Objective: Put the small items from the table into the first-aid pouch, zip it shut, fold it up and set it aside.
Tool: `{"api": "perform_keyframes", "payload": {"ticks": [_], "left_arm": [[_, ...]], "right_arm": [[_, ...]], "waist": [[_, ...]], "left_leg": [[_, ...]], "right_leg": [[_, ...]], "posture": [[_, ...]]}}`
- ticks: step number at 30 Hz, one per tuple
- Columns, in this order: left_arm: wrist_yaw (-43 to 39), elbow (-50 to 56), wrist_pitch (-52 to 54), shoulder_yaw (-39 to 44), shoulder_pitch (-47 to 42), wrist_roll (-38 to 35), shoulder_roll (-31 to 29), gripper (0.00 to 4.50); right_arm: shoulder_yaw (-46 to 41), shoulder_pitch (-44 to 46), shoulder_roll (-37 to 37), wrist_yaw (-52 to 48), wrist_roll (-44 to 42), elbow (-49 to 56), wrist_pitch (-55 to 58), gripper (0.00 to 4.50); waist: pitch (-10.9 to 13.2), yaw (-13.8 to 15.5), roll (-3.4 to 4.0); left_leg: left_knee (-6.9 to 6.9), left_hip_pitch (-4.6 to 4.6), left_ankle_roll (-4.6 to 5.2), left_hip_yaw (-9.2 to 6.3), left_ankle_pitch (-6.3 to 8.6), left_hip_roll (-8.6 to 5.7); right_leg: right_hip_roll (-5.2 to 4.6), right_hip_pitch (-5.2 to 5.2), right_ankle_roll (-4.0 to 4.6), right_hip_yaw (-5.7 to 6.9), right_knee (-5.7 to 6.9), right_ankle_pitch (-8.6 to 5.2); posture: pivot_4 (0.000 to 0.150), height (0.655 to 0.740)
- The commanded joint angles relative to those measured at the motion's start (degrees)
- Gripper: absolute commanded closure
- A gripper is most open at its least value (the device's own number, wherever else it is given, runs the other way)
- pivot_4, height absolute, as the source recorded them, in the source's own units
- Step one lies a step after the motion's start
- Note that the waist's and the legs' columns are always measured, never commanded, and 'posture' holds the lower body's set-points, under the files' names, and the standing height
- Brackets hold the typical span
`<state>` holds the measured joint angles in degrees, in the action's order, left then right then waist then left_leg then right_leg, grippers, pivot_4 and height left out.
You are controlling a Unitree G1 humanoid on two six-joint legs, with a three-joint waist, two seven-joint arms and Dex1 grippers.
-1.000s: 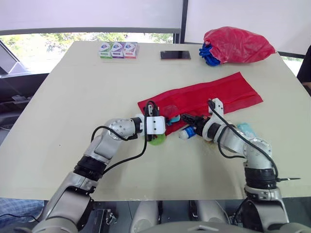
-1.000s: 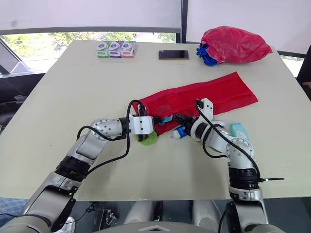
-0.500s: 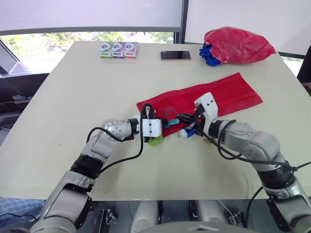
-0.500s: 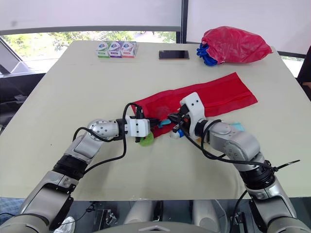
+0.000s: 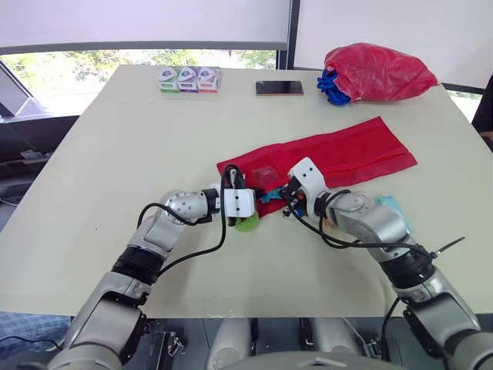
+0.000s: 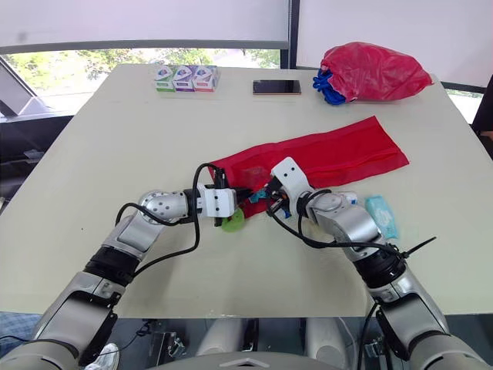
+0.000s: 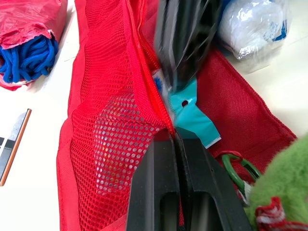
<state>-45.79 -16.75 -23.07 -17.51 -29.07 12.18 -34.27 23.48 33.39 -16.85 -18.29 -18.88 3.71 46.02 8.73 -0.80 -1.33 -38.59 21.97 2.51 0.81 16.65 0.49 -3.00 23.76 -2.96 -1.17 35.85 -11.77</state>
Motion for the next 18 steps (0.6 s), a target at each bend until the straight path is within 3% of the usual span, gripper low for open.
{"api": "perform_keyframes", "payload": {"ticks": [1,11,18], "left_arm": [[0.1,1.3,-1.3,0.5,-0.1,-0.8,0.5,4.50],[-0.7,1.0,-1.7,-0.2,-0.8,-0.6,1.2,4.50],[-1.3,1.0,-1.6,0.2,-0.7,-0.4,1.7,4.50]], "right_arm": [[-1.6,1.7,4.4,0.8,2.5,-2.4,-3.2,4.44],[-8.9,1.3,18.5,5.1,4.7,-9.9,-14.5,4.44],[-14.5,-0.3,22.5,9.3,5.7,-10.5,-17.3,4.44]], "waist": [[0.0,0.0,-0.01],[0.0,-0.2,0.01],[0.0,-0.1,0.02]], "left_leg": [[0.00,0.00,0.00,0.00,0.00,-0.01],[0.01,-0.03,-0.02,-0.01,-0.01,0.00],[0.04,0.00,-0.04,-0.04,-0.02,-0.02]], "right_leg": [[0.00,0.00,0.00,0.00,0.00,0.00],[0.02,0.00,0.01,0.01,0.04,0.01],[0.00,0.01,0.01,0.03,0.03,0.01]], "posture": [[0.150,0.7400],[0.150,0.7400],[0.150,0.7400]]}}
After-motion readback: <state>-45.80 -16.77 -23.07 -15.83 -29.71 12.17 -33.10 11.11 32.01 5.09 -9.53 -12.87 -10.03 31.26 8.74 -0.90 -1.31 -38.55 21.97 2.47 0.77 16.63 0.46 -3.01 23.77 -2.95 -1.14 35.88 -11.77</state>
